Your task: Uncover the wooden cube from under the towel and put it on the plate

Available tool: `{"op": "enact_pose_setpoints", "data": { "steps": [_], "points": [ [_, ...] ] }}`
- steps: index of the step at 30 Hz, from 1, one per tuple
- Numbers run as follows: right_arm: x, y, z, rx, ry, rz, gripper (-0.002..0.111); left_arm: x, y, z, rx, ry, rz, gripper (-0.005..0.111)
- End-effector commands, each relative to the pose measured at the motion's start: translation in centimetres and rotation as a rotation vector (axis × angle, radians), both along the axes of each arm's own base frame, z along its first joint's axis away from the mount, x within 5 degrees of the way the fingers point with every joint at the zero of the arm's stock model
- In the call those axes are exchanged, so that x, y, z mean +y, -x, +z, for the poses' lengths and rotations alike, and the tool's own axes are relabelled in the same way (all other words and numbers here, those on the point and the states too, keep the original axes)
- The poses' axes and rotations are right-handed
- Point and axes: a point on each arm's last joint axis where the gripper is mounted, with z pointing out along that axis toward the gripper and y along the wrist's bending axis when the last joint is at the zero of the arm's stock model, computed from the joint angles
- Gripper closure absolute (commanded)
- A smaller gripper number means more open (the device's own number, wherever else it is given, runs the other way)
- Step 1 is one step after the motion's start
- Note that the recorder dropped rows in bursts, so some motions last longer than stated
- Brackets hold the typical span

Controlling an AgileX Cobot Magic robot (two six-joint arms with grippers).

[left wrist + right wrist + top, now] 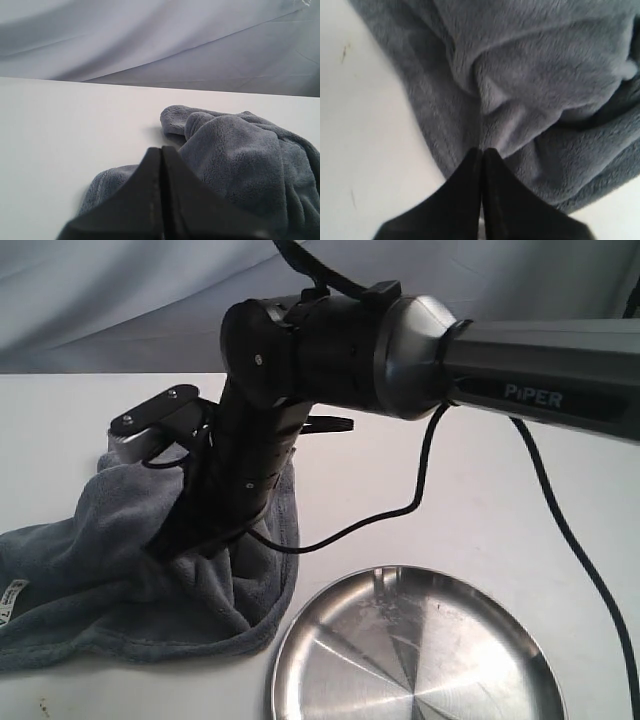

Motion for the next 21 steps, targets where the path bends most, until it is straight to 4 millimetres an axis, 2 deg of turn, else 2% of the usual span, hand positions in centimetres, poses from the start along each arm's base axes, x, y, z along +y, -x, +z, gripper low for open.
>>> {"op": "enact_pose_setpoints", "data": {
  "steps": [1, 5, 10, 15, 21],
  "points": [
    [0.4, -0.7, 0.8, -0.066, -0.082, -0.087, 0.108, 0.0, 0.0, -0.1, -0.008, 0.014, -0.004, 0.107],
    [0.5, -0.9, 0.9, -0.074, -0.096, -0.104, 0.108, 0.0, 0.0, -0.1, -0.008, 0.014, -0.004, 0.107],
    [-0.4, -2.1, 2.1, -0.091, -0.15, -0.22, 0.108, 0.0, 0.0, -0.1, -0.008, 0.014, -0.004, 0.107],
    [-3.0, -4.3, 4.2, -0.117, -0.214, -0.353, 0.108, 0.0, 0.0, -0.1, -0.008, 0.014, -0.004, 0.107],
    [-5.8, -6.4, 4.0, -0.124, -0.158, -0.457, 0.108, 0.0, 0.0, -0.1, -0.008, 0.014, -0.004, 0.107]
  ]
}}
